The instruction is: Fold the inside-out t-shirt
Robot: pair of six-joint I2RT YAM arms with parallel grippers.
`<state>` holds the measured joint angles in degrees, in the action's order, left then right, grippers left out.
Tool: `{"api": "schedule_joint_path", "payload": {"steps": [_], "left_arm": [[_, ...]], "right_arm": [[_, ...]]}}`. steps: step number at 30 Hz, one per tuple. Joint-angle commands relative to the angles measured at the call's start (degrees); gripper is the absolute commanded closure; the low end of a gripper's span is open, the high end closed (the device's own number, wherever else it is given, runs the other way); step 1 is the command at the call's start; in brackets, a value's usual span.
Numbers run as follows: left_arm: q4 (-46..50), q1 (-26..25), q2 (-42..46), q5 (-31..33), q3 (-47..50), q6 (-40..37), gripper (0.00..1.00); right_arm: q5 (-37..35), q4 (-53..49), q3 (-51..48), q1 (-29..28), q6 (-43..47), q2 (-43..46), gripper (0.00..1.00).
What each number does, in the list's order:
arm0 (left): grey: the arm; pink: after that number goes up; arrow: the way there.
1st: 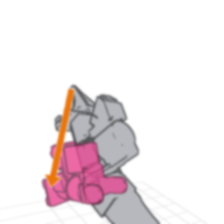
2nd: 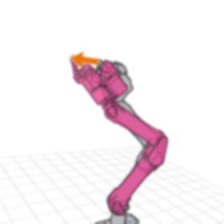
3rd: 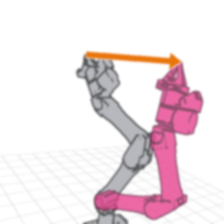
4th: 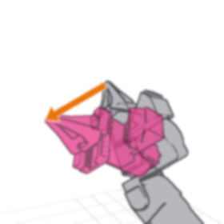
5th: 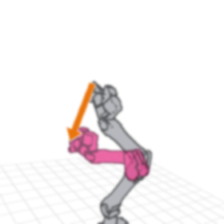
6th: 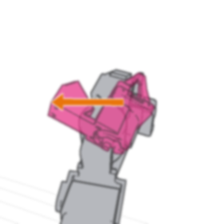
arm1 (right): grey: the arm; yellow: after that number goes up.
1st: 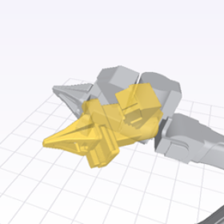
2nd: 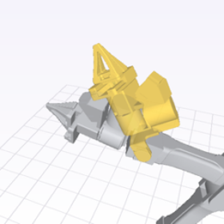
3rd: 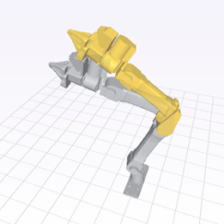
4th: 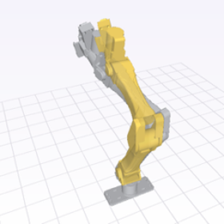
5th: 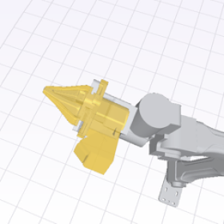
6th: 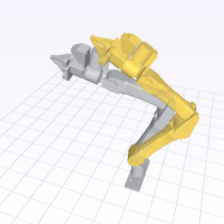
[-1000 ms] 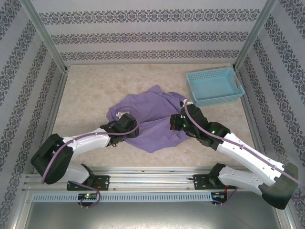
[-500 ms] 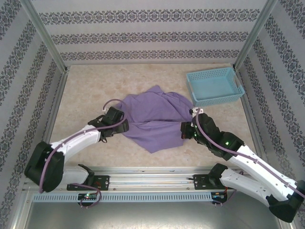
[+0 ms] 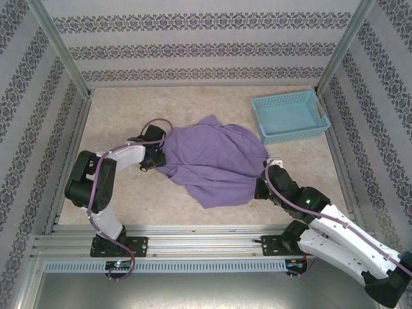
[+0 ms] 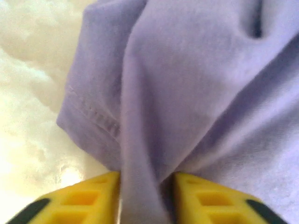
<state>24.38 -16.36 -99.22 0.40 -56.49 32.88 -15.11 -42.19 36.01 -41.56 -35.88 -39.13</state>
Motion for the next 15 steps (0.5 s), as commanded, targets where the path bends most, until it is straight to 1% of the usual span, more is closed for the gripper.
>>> {"api": "schedule_joint_path", "payload": {"steps": [1,3,4,6,10,13,15], "left_arm": [[-0.3,-0.6,1.0,-2.2,-3.1,-0.4,0.89],[4.4,-0.7,7.2,3.1,-5.9,-0.4,0.97],[6.4,-0.5,10.7,5.7,-7.1,-0.6,1.0],[10.1,-0.3,19.7,10.9,-11.1,-2.7,1.0],[15.1,0.3,32.8,16.9,-23.3,-11.0,1.0],[18.4,0.4,37.4,18.6,-33.8,-15.4,1.0],[19.6,0.3,39.2,17.3,-38.1,-17.3,1.0]], "right_arm": [[-2.0,1.7,4.5,1.3,2.3,-1.7,1.0],[-1.9,2.9,8.4,2.4,4.6,-3.7,1.0],[-1.9,3.4,10.6,2.9,5.7,-4.6,1.0],[-1.5,4.3,15.8,3.9,8.1,-6.9,1.0],[1.0,5.3,26.1,4.6,12.4,-12.0,1.0],[3.0,6.4,32.2,4.5,13.7,-15.6,1.0],[2.7,7.8,34.1,4.5,13.9,-17.1,1.0]]}}
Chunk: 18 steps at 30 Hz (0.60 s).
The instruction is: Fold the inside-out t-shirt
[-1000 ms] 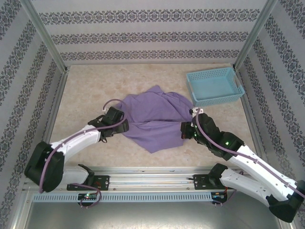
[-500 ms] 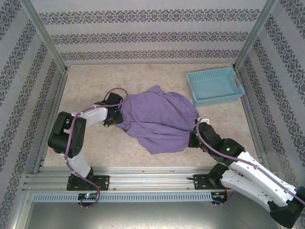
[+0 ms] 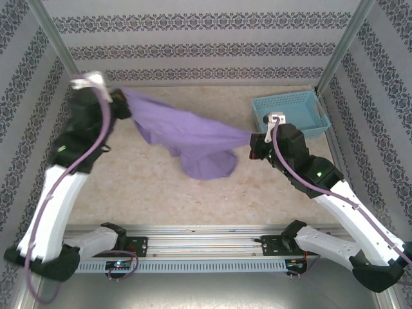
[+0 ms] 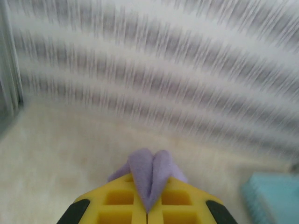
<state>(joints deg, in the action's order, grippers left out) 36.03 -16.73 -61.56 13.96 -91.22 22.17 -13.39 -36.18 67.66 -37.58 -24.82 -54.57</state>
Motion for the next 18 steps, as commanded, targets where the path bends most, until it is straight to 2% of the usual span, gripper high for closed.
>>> {"api": "schedule_joint_path", "payload": {"steps": [1,5,9,12,17,18], "left_arm": [[7.7,0.7,2.3,2.9,-4.0,-7.2,1.0],[7.4,0.6,2.8,-5.2,-1.4,-5.8,1.0],[4.7,-1.0,1.9,-14.2,7.1,-0.1,1.0],[-0.6,-5.9,0.3,-17.3,15.6,3.9,1.0],[-8.3,-18.1,-9.1,-16.6,24.3,7.8,1.0],[-9.6,-20.1,-12.1,-17.6,24.8,8.8,0.98]], "right_arm": [[0.3,2.0,3.0,0.5,2.7,-2.3,1.0],[-3.5,1.5,1.6,1.8,0.9,-4.4,1.0],[0.4,1.9,-4.6,7.7,-2.9,-5.2,1.0],[4.1,2.5,-10.5,12.1,-5.5,-5.9,1.0],[9.3,6.3,-19.7,15.1,-8.3,-6.2,1.0],[9.0,6.2,-20.9,15.3,-8.7,-6.0,0.92]]}}
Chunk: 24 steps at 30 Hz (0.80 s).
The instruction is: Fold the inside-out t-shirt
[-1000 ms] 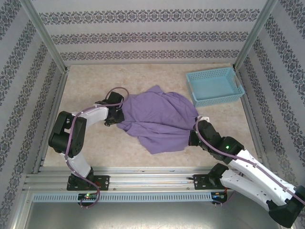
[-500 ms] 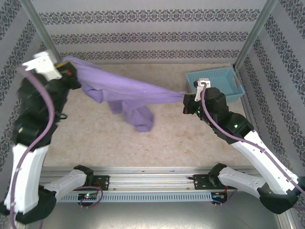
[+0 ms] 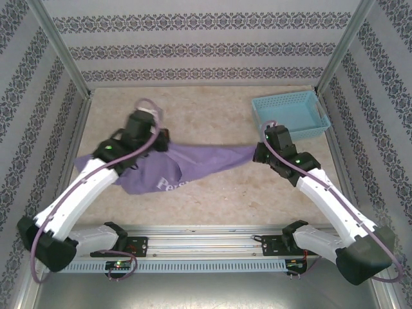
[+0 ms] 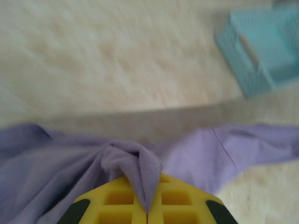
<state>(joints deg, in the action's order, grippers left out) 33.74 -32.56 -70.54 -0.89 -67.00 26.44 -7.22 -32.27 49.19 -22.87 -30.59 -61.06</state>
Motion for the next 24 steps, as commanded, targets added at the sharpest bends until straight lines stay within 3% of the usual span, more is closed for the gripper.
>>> {"api": "schedule_joint_path", "payload": {"steps": [1,3,5,9,14,16,18,24], "left_arm": [[-8.4,-6.2,-5.5,-3.2,0.9,5.3,0.95],[-10.0,-10.2,-10.5,-3.2,1.0,6.4,0.74],[-10.2,-12.0,-12.8,-4.0,1.0,7.1,0.49],[-9.5,-11.7,-5.7,4.6,7.6,8.7,0.22],[-1.0,-8.0,2.3,13.3,13.3,7.3,0.2],[2.6,-8.0,1.4,17.6,14.1,6.6,0.2],[3.2,-8.0,-0.7,17.1,14.9,5.4,0.21],[3.4,-7.3,-7.3,19.7,15.5,7.0,0.21]], "right_arm": [[1.6,1.5,-3.4,0.7,-3.9,0.9,0.82],[0.5,0.5,-5.9,1.8,-6.1,2.6,0.6],[1.6,1.1,-7.9,2.5,-6.9,5.3,0.49],[7.5,3.4,-9.4,1.1,-7.4,9.1,0.43],[5.2,7.7,-8.4,-11.8,-8.2,8.0,0.4],[4.5,11.0,-8.1,-16.9,-9.4,5.1,0.39],[4.6,15.7,-8.1,-20.9,-11.5,0.8,0.39],[10.4,26.5,-5.3,-25.6,-14.6,-12.9,0.37]]}}
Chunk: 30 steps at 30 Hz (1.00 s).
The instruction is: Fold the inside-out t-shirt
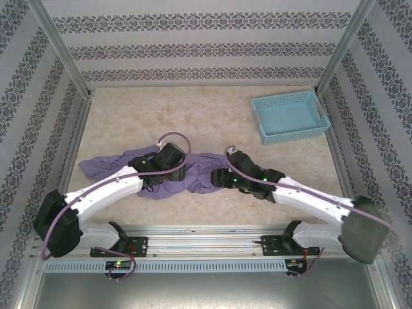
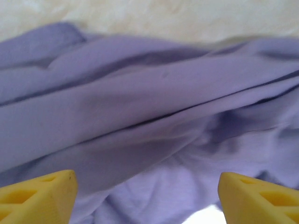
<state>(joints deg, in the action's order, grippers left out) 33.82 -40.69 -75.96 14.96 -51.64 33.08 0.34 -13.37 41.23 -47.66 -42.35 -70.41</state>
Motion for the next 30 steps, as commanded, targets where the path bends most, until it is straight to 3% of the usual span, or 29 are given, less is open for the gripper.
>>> {"api": "schedule_joint_path", "payload": {"steps": [1,5,13,16,20,24,27,30], "left_arm": [[3.1,1.2,-2.7,4.0,0.2,0.8,0.21],[-0.2,3.7,-5.3,2.0,1.8,1.4,0.22],[-4.4,7.5,-7.9,-3.1,2.6,-0.3,0.35],[-5.8,8.2,-8.0,-3.3,3.0,0.5,0.48],[-8.8,9.6,-7.0,-5.3,4.6,0.9,0.64],[-9.5,10.7,-6.7,-6.5,4.7,1.1,0.89],[-11.8,10.9,-4.0,-6.6,6.5,1.8,0.99],[-12.2,10.9,-1.4,-6.3,7.1,2.3,1.0]], "right_arm": [[3.2,8.8,2.9,-0.9,-3.4,-4.9,0.37],[6.5,13.1,5.0,-0.9,-3.9,-11.1,0.38],[10.0,14.7,12.1,-0.8,-4.0,-22.8,0.42],[13.1,15.7,14.9,-0.8,-4.1,-27.3,0.52],[11.3,12.5,17.6,-0.8,-2.7,-30.0,0.64],[7.1,8.7,17.9,-0.9,0.2,-28.6,0.88],[3.7,6.0,17.2,-0.9,2.0,-25.8,1.0],[0.6,3.4,15.8,-0.9,3.9,-21.7,1.0]]}}
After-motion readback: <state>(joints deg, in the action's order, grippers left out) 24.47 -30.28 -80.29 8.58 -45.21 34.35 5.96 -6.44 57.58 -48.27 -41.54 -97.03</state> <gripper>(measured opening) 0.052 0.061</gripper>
